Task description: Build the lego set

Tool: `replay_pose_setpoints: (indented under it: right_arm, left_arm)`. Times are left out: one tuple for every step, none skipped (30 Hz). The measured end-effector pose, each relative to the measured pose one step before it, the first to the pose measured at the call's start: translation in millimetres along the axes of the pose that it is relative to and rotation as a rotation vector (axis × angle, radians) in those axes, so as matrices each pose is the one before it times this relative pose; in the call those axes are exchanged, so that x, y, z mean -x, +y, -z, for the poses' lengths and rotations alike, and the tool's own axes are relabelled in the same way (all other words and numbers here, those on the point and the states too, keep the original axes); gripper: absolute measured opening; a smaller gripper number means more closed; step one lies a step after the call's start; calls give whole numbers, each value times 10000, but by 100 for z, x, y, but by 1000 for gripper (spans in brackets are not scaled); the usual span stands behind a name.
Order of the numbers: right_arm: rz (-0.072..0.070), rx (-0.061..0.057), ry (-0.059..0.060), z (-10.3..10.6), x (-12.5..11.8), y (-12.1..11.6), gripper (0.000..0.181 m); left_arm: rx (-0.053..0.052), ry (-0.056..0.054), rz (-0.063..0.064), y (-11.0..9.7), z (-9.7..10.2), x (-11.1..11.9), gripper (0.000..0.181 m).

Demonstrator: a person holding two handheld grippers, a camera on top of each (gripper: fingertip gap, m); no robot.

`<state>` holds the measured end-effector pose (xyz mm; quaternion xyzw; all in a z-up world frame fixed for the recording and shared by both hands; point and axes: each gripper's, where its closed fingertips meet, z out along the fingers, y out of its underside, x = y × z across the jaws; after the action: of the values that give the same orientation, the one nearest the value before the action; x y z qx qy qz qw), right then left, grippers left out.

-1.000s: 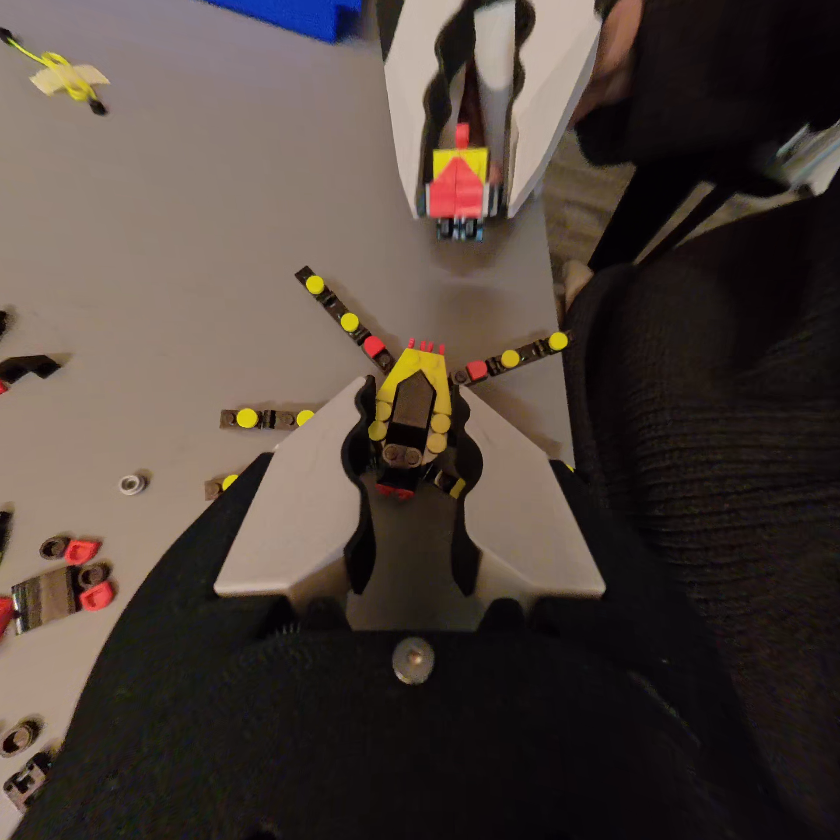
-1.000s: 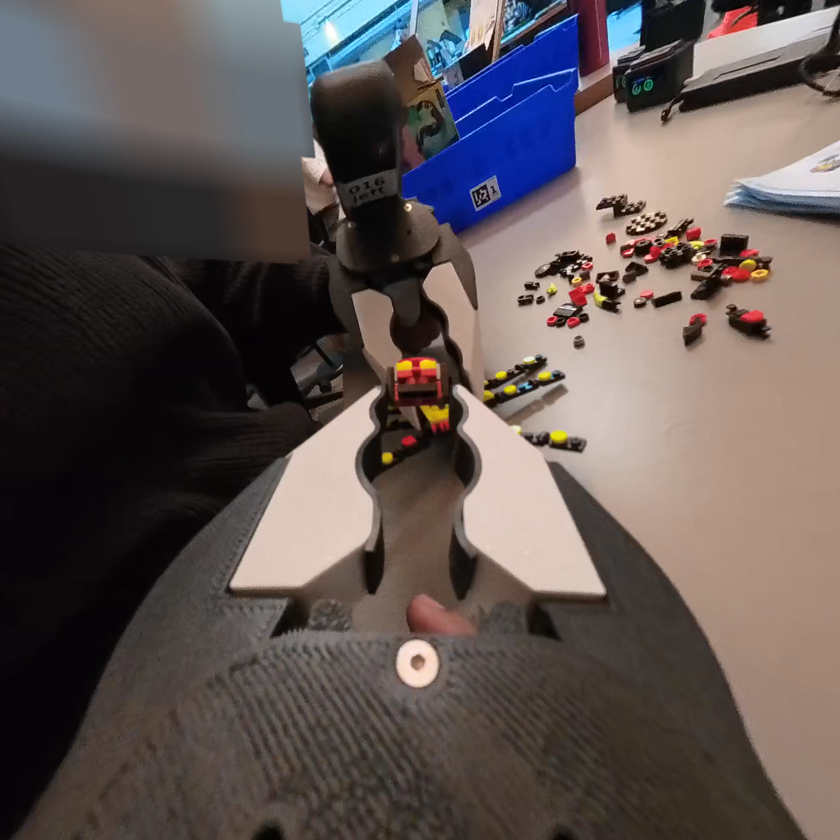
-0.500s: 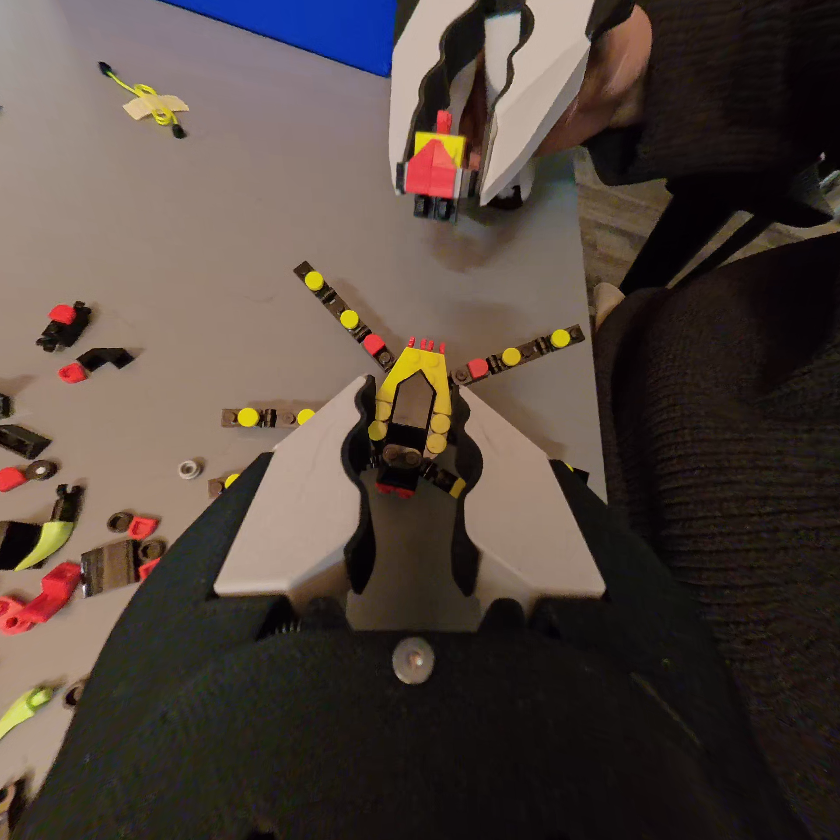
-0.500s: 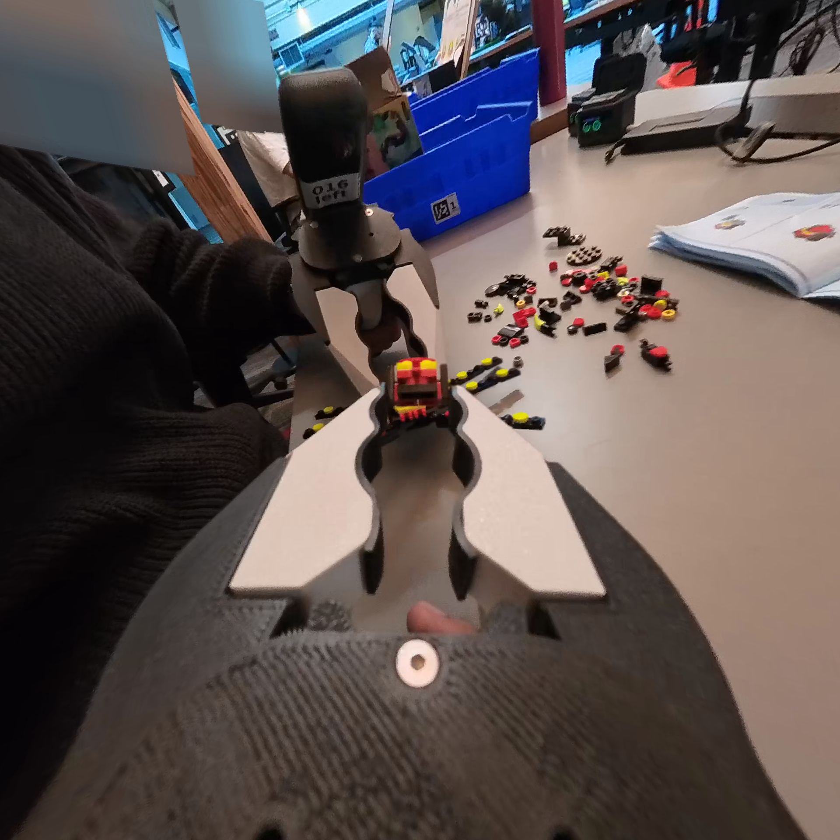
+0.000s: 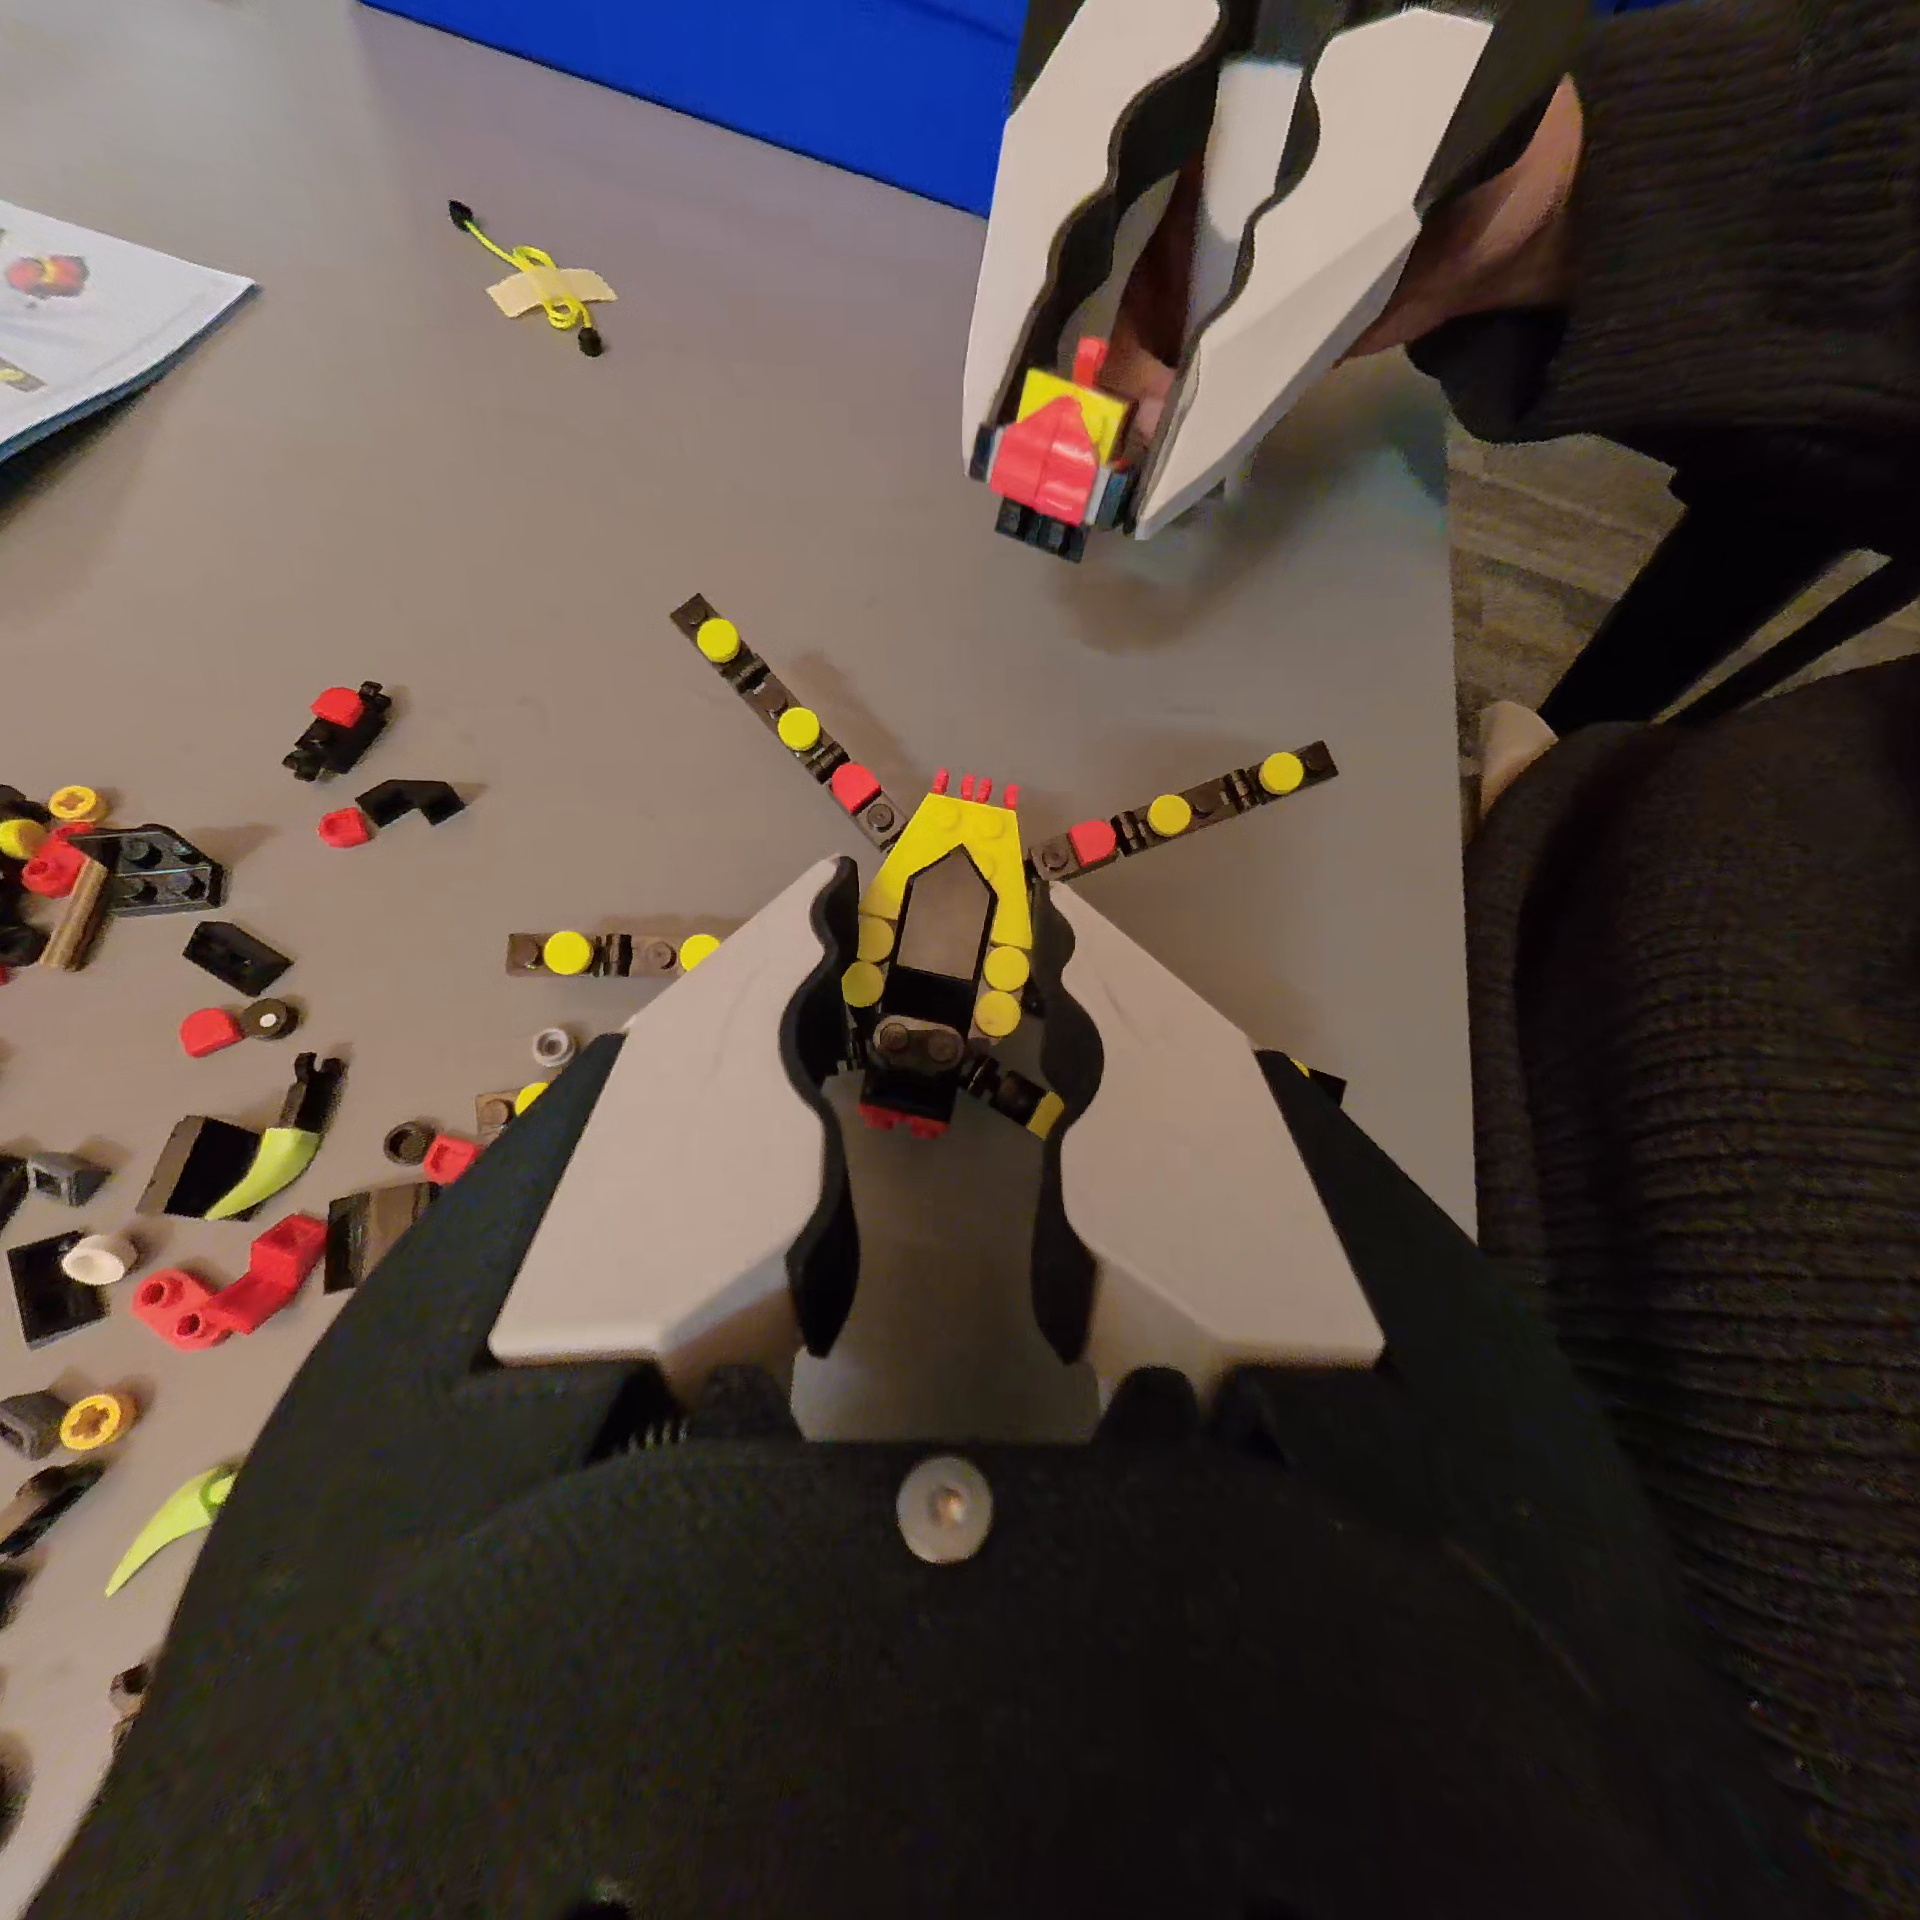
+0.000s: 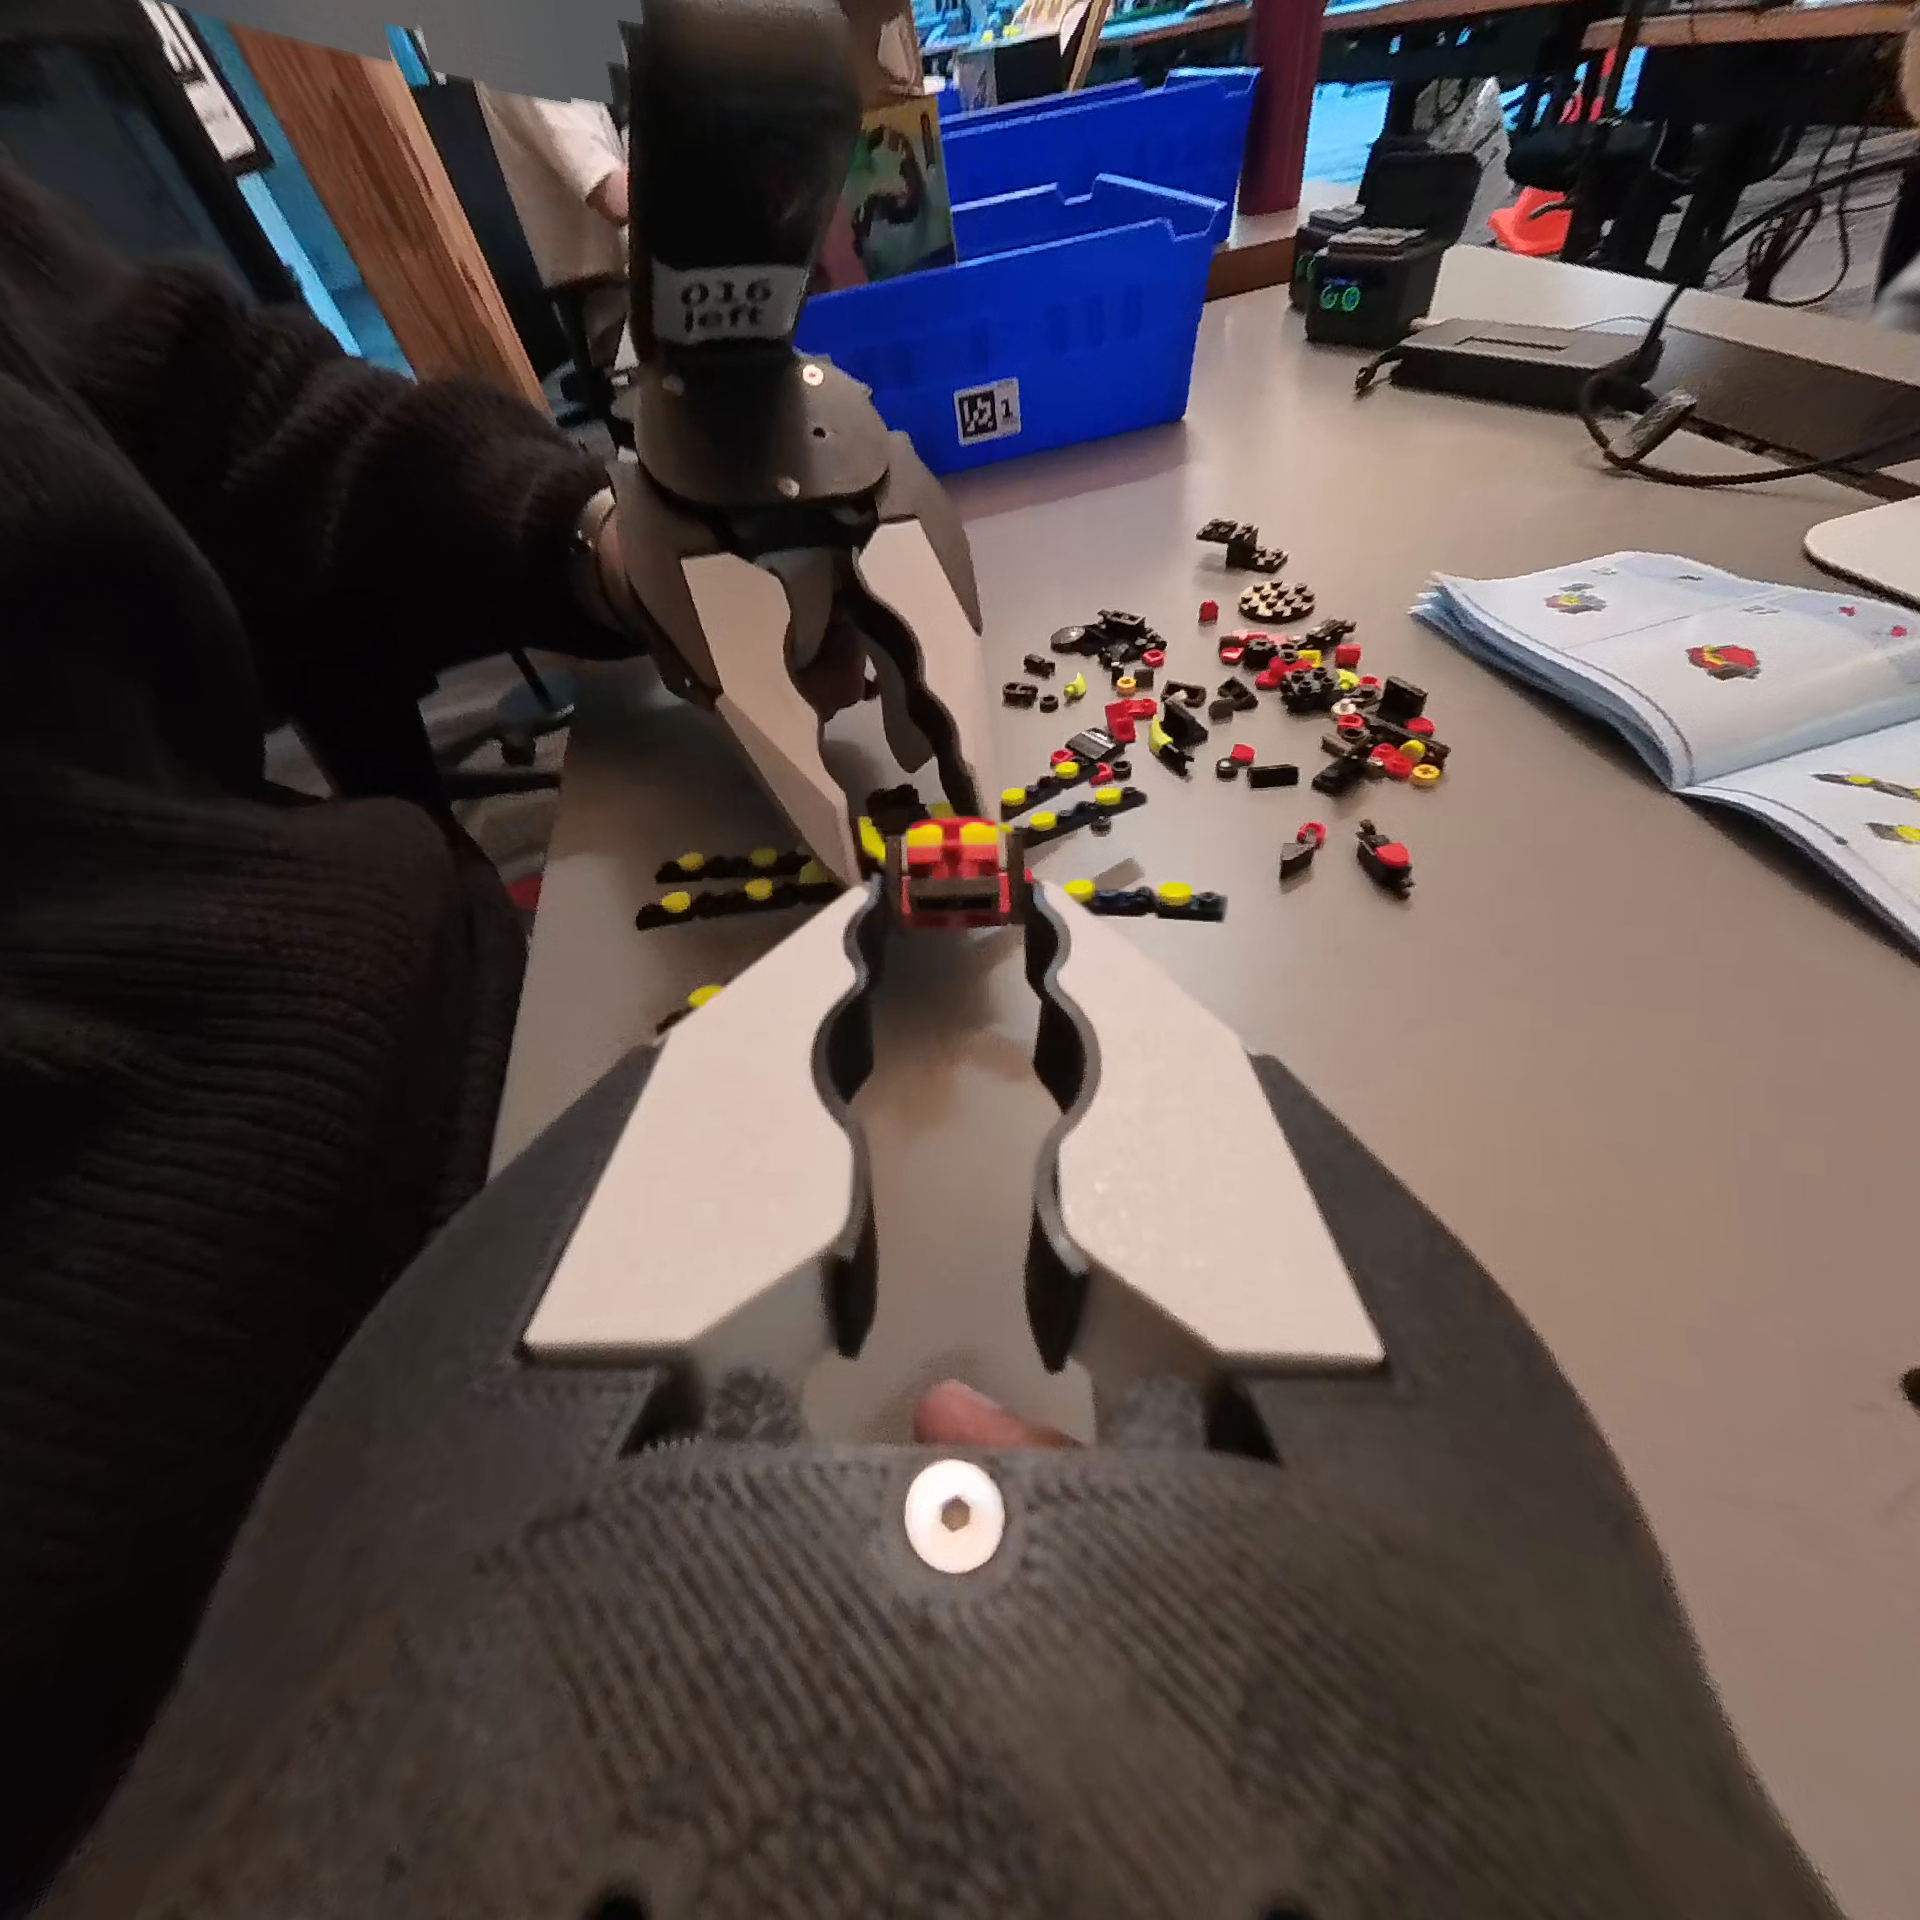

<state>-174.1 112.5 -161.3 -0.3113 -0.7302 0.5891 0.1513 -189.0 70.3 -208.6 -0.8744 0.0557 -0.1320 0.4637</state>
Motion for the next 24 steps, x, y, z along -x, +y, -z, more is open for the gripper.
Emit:
replay_pose_setpoints:
  right_arm:
    - [133,133,-43,-152,-31,192,24]
    - [106,124,-42,-154,-37,195,24]
    - [74,114,-48,-149,-20,191,24]
    - [59,114,-58,-143,10,191,25]
    - [62,116,-48,-147,6,202,25]
    - [63,115,-42,-140,26,204,25]
    - [55,104,-45,-125,61,176,25]
    - [45,79,-43,-109,86,122,25]
    - [33,58,-37,-93,98,104,25]
    - [26,53,-25,-68,92,96,25]
    - [26,53,-11,-40,69,84,25]
    - [25,38,1,-32,42,58,25]
    - [10,10,2,-18,22,8,25]
    - [-21,-19,-9,-20,11,-41,25]
    - [-45,-40,-23,-14,10,-67,25]
    - [-52,-38,-33,-22,20,-59,25]
    - [-45,-19,-28,-19,4,-4,25]
    - [-36,-3,-16,-15,-14,16,25]
    - [-32,0,-10,-11,-17,32,25]
    - [-31,-4,-7,6,-18,12,25]
    - [-29,-12,-3,4,-24,-8,25]
    - [-32,-17,-2,12,-29,-22,25]
    - [-35,-18,-2,8,-26,-14,25]
    - [-32,-18,-1,14,-28,-34,25]
  left_arm:
    - [25,-8,18,56,-48,39,31]
    - [23,18,9,59,-48,-13,31]
    - [28,-12,14,60,-52,29,31]
    - [37,-21,10,67,-57,36,31]
    - [32,-5,2,65,-53,17,30]
    - [43,-8,7,77,-69,15,30]
    - [50,-23,0,79,-61,30,30]
    - [46,-25,-18,71,-53,32,30]
    - [44,-17,-31,82,-55,19,30]
    - [60,-27,-34,97,-55,28,30]
    - [66,-37,-37,108,-66,37,30]
    - [51,-23,-35,97,-59,21,30]
    - [50,-13,-14,81,-57,12,30]
    - [49,-19,-5,80,-54,23,30]
    - [35,-27,0,64,-38,44,30]
    - [20,-12,13,27,-29,41,30]
    - [8,8,29,7,-3,22,30]
    - [-1,15,28,-6,-7,23,30]
    - [1,9,31,9,8,16,30]
    - [19,12,26,23,-8,22,30]
    - [32,-1,22,57,-16,28,30]
    - [16,-6,6,17,-7,19,30]
    - [9,-16,-6,1,-14,11,30]
    - [23,-18,0,30,-24,16,30]
